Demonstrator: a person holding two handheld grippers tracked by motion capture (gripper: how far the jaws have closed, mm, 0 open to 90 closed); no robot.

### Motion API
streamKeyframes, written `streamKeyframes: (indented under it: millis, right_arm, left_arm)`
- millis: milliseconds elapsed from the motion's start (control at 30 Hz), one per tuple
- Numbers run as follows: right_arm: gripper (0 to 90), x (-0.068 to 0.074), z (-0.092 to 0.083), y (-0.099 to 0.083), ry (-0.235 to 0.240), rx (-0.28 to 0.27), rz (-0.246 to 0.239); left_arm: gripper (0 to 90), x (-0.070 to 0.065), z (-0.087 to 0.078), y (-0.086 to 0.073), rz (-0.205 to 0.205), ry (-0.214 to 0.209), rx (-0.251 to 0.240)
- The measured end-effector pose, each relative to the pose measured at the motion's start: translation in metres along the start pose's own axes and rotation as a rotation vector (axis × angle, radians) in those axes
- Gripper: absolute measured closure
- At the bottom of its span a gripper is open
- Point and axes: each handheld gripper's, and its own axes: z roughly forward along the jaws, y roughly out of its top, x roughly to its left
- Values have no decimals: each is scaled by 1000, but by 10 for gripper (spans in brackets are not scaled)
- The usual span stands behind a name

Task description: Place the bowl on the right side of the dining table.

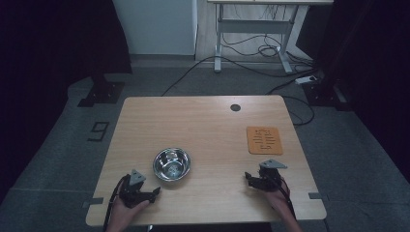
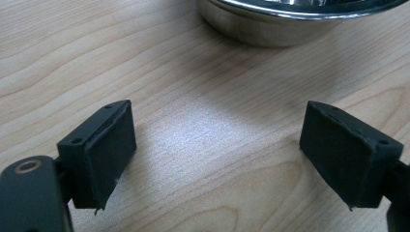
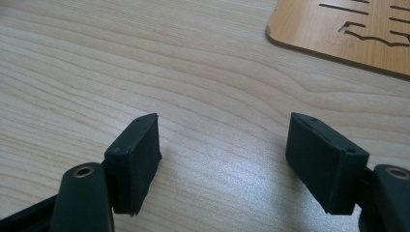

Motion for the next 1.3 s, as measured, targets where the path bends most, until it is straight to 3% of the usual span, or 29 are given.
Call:
streamKeyframes:
  millis: [867,1133,1300]
  right_arm:
    - [275,1,1,0,-12,2,-3]
    - [262,1,1,3,11,2,21]
    - [265,4,-5,9,27,-34,45]
  left_arm:
    - [125,0,0,0,0,0,0]
    - [124,0,0,0,0,0,0]
    - [124,0,0,0,1,0,1]
